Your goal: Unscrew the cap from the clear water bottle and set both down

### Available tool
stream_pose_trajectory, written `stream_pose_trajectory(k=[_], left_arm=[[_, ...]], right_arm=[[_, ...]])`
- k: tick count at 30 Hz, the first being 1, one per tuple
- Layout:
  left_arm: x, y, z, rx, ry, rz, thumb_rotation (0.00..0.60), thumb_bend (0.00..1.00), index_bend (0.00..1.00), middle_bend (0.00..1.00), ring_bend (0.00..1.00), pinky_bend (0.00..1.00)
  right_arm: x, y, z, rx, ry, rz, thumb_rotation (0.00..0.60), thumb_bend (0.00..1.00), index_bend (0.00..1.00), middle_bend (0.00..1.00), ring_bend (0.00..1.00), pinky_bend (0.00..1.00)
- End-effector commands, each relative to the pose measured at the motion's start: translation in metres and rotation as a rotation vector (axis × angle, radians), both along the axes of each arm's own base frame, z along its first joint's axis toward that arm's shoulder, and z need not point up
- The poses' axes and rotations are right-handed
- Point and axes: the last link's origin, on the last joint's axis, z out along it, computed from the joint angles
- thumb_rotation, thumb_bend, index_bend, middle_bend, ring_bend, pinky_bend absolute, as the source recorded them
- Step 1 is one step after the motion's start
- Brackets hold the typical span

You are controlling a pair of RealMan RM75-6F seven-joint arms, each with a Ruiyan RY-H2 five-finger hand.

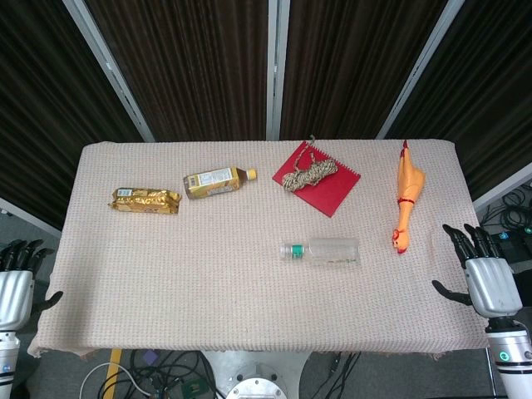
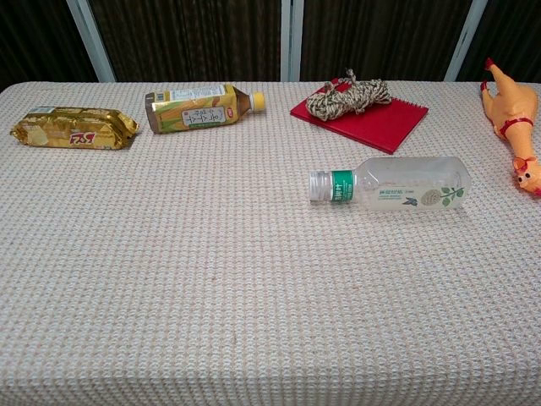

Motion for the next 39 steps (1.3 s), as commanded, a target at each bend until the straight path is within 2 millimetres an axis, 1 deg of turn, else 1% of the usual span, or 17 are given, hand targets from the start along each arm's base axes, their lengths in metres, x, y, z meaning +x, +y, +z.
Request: stream_pose_trajectory(k=[1,7,10,13,19,22,25,29,32,36,39], left_arm=[[-0.001,0.000,0.000,-0.003,0.001,0.005,0.600,0.00,0.27,0.16,0.10,0.15],[0.000,0.000,0.000,-0.002,0.005,0.000,0.600,0.00,0.27,0.16,0.10,0.15],[0.001,0.001,-0.001,-0.003,0.001,-0.003,0.600,0.00,0.27,0.16,0.10,0.15],[0.000,0.003,-0.002,-0.008,0.002,-0.004,0.600,0.00,0.27,0.16,0.10,0.15],[0.001,0.005,0.000,-0.008,0.006,-0.008,0.600,0.00,0.27,0.16,0.10,0.15],[0.002,0.007,0.000,-0.011,0.006,-0.008,0.600,0.00,0.27,0.16,0.10,0.15],[0.002,0.008,0.000,-0.016,0.010,-0.007,0.600,0.00,0.27,0.16,0.10,0.15],[0.001,0.009,0.001,-0.019,0.013,-0.004,0.600,0.00,0.27,0.16,0.10,0.15],[0.001,0.010,0.002,-0.018,0.015,-0.003,0.600,0.00,0.27,0.16,0.10,0.15],[0.000,0.010,0.002,-0.017,0.011,0.000,0.600,0.00,0.27,0.16,0.10,0.15],[0.000,0.010,0.002,-0.022,0.013,-0.002,0.600,0.00,0.27,0.16,0.10,0.15]], right_arm=[[0.000,-0.001,-0.001,0.001,-0.001,0.002,0.600,0.07,0.01,0.14,0.01,0.05],[0.005,-0.005,-0.007,0.039,-0.019,0.013,0.600,0.07,0.01,0.15,0.01,0.05],[0.011,-0.014,-0.016,0.097,-0.061,0.020,0.600,0.06,0.01,0.15,0.01,0.05],[0.018,-0.033,-0.032,0.178,-0.074,0.037,0.600,0.07,0.01,0.15,0.01,0.05],[0.042,-0.082,-0.075,0.345,-0.037,0.083,0.600,0.06,0.00,0.13,0.01,0.05],[0.055,-0.107,-0.103,0.405,-0.030,0.099,0.600,0.06,0.00,0.13,0.01,0.06],[0.064,-0.122,-0.129,0.451,-0.031,0.105,0.600,0.06,0.00,0.14,0.01,0.06],[0.073,-0.133,-0.155,0.485,-0.013,0.121,0.600,0.06,0.00,0.14,0.01,0.06],[0.078,-0.135,-0.168,0.504,-0.004,0.128,0.600,0.06,0.00,0.16,0.01,0.07],[0.078,-0.134,-0.176,0.510,0.013,0.136,0.600,0.06,0.03,0.19,0.03,0.09],[0.081,-0.133,-0.180,0.504,0.001,0.144,0.600,0.07,0.08,0.21,0.07,0.12]])
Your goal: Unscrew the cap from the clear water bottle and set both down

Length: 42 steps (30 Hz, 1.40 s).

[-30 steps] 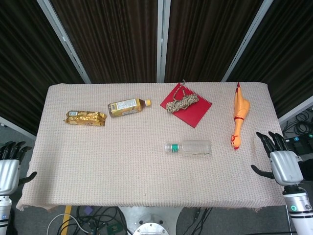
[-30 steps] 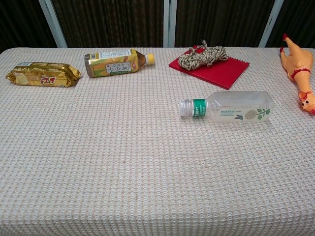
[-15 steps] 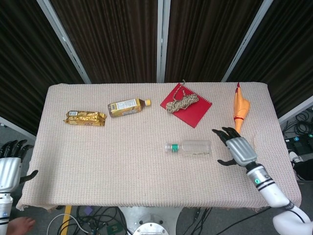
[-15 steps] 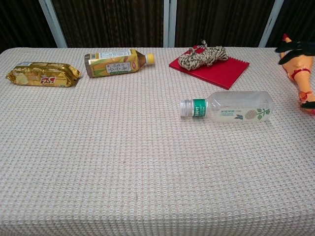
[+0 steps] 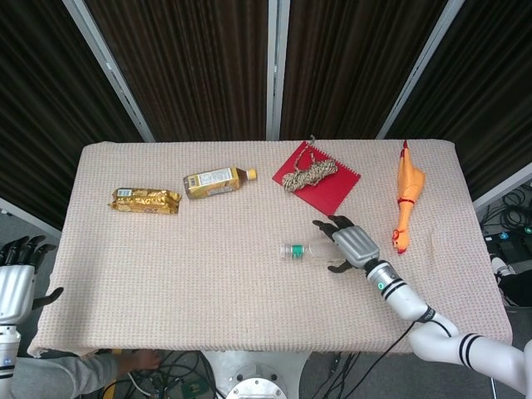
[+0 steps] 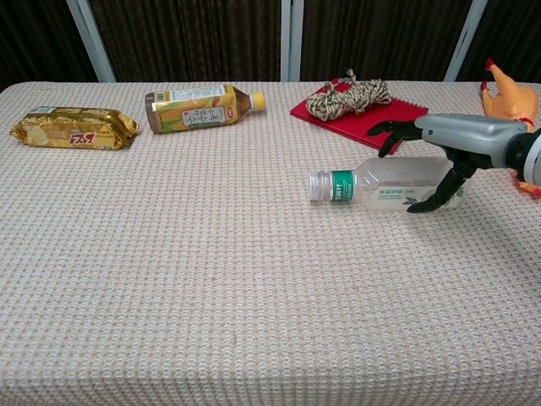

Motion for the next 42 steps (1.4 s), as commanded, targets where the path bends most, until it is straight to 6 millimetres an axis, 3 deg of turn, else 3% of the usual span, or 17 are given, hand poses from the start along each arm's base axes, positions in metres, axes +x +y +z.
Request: stream_pose_trajectory(k=[1,11,18,24,30,35,42], left_arm=[[0.001,0.000,0.000,-0.002,-0.002,-0.004,0.600,0.00,0.27,0.16,0.10,0.15],[0.003,0.003,-0.001,-0.012,-0.008,-0.024,0.600,0.00,0.28,0.16,0.10,0.15],[0.019,0.021,-0.007,-0.053,-0.042,-0.112,0.600,0.00,0.28,0.16,0.10,0.15],[0.048,0.052,-0.014,-0.110,-0.175,-0.240,0.600,0.00,0.28,0.17,0.10,0.15],[0.077,0.081,-0.022,-0.192,-0.304,-0.326,0.600,0.00,0.28,0.17,0.10,0.16],[0.109,0.095,-0.032,-0.238,-0.342,-0.417,0.600,0.00,0.28,0.17,0.10,0.16],[0.137,0.106,-0.052,-0.264,-0.378,-0.485,0.600,0.00,0.28,0.17,0.10,0.16]], right_arm=[[0.002,0.001,-0.003,-0.005,-0.011,0.006,0.600,0.08,0.10,0.23,0.08,0.13],[0.004,-0.001,-0.010,-0.010,-0.023,-0.002,0.600,0.18,0.21,0.29,0.13,0.19],[0.009,0.000,-0.012,-0.018,-0.066,-0.002,0.600,0.31,0.38,0.38,0.20,0.27],[0.034,0.007,-0.003,0.011,-0.271,0.019,0.600,0.32,0.39,0.39,0.21,0.28],[0.069,0.007,-0.010,0.083,-0.471,0.058,0.600,0.32,0.39,0.39,0.21,0.29],[0.100,0.003,-0.020,0.125,-0.562,0.098,0.600,0.32,0.39,0.39,0.21,0.29],[0.132,-0.004,-0.028,0.138,-0.628,0.109,0.600,0.33,0.39,0.39,0.21,0.29]])
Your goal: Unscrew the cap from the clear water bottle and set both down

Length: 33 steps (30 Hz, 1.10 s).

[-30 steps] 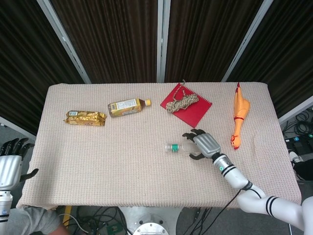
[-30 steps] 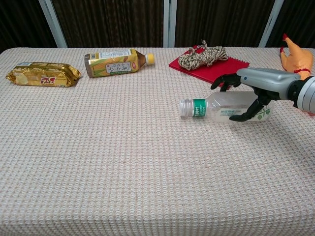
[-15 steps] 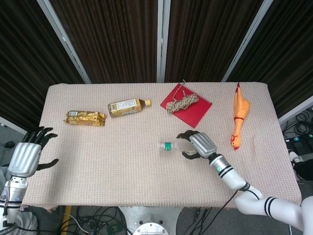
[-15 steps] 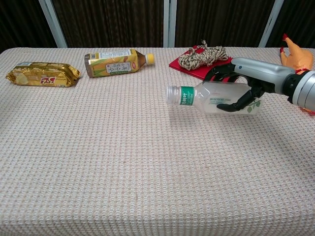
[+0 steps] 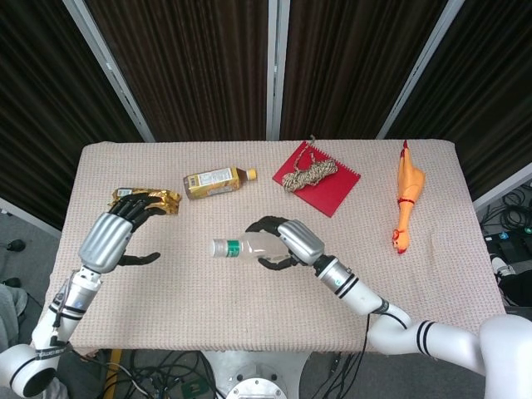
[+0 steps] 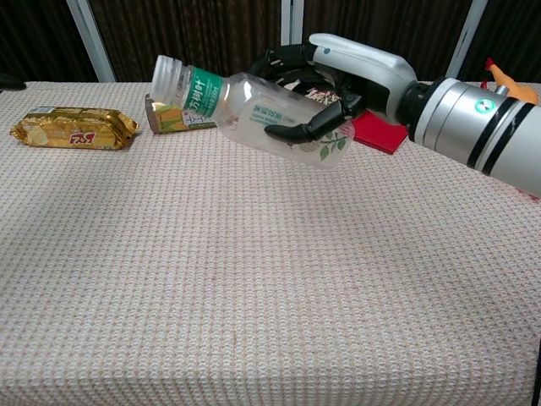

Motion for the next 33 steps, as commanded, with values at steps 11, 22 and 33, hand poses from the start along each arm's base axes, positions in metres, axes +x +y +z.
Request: stream_pose_trajectory(k=[11,22,33], left_arm=[[0.035,0.011,-0.029,-0.046,-0.102,-0.054,0.600,0.00,0.25,0.17,0.10,0.16],[0.044,0.015,-0.040,-0.023,-0.102,-0.071,0.600,0.00,0.24,0.17,0.10,0.16],[0.048,0.011,-0.038,-0.016,-0.107,-0.090,0.600,0.00,0.24,0.17,0.10,0.16]], right_arm=[[0.024,-0.011,-0.014,0.041,-0.053,-0.032,0.600,0.34,0.39,0.39,0.21,0.29],[0.029,-0.007,-0.015,0.048,-0.062,-0.016,0.600,0.34,0.39,0.39,0.22,0.29],[0.027,-0.007,-0.015,0.044,-0.052,-0.020,0.600,0.35,0.39,0.39,0.22,0.29]])
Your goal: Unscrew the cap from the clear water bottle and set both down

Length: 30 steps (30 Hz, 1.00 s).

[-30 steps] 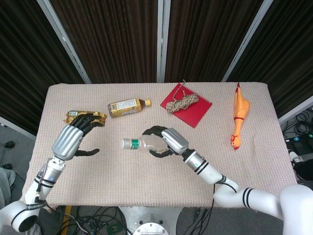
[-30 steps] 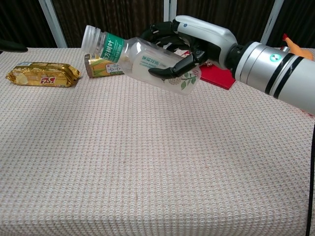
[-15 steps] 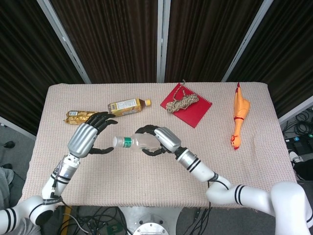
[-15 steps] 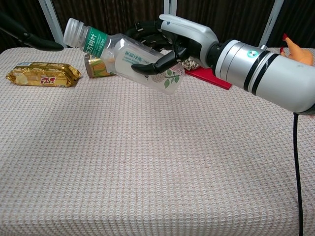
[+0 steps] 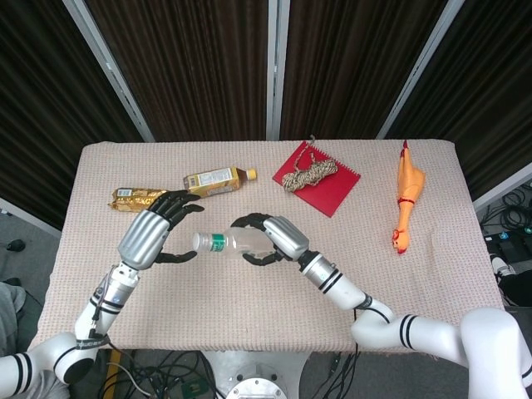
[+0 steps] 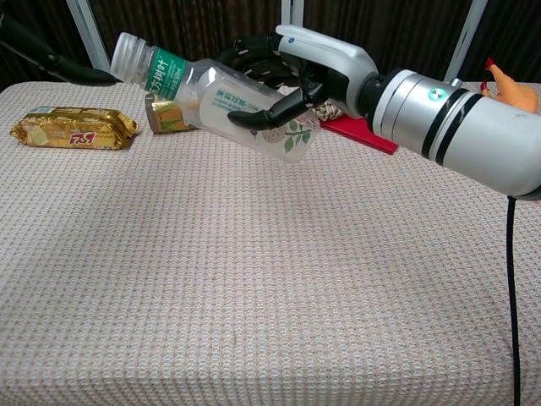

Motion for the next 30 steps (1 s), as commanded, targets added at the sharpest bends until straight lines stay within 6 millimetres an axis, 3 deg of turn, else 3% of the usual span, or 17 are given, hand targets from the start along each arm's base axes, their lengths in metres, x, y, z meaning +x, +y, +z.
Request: stream_pose_trajectory(k=[1,17,30], left_arm=[[0.001,0.000,0.000,0.001,-0.003,-0.004,0.600,0.00,0.24,0.17,0.10,0.16],[0.011,-0.005,0.006,0.002,-0.042,-0.043,0.600,0.00,0.25,0.17,0.10,0.16],[0.005,-0.004,0.001,-0.002,-0.005,-0.025,0.600,0.00,0.25,0.17,0.10,0.16]], right_arm=[[0.000,0.000,-0.001,-0.002,0.003,0.002,0.600,0.35,0.39,0.39,0.22,0.29],[0.001,0.001,-0.004,0.002,0.016,0.002,0.600,0.35,0.39,0.39,0.22,0.29],[0.001,0.002,-0.002,0.000,0.002,0.005,0.600,0.35,0.39,0.39,0.23,0.30]])
